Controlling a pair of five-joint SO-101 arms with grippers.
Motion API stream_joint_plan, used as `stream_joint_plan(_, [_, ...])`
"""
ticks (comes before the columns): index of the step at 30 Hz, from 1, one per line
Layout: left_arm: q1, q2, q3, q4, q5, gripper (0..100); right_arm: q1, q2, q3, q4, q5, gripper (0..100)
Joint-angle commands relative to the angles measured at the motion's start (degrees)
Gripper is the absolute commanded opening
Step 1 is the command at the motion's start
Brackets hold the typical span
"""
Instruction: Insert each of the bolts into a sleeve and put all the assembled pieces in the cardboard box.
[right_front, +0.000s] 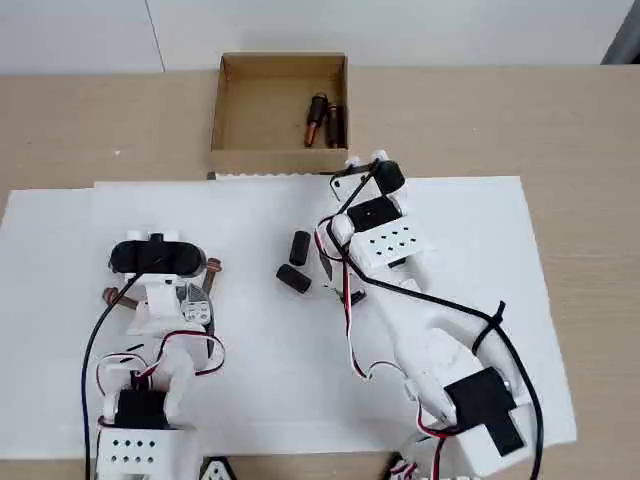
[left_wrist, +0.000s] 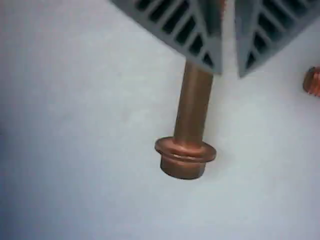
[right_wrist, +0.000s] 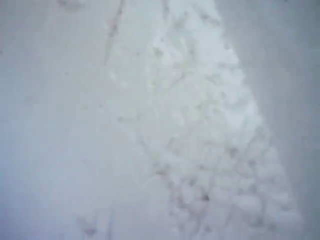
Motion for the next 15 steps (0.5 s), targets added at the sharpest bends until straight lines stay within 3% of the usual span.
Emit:
stream_joint_plan(1, [-0.35,-0.62,-0.40,0.26,0.09,1,-0.40,-0.22,-2.55,-3.21,-6.51,17.0])
stream_joint_plan(15, [-0.35,-0.62,-0.40,0.26,0.09,1,-0.40,7.69,-2.55,-3.91,-6.42,16.9])
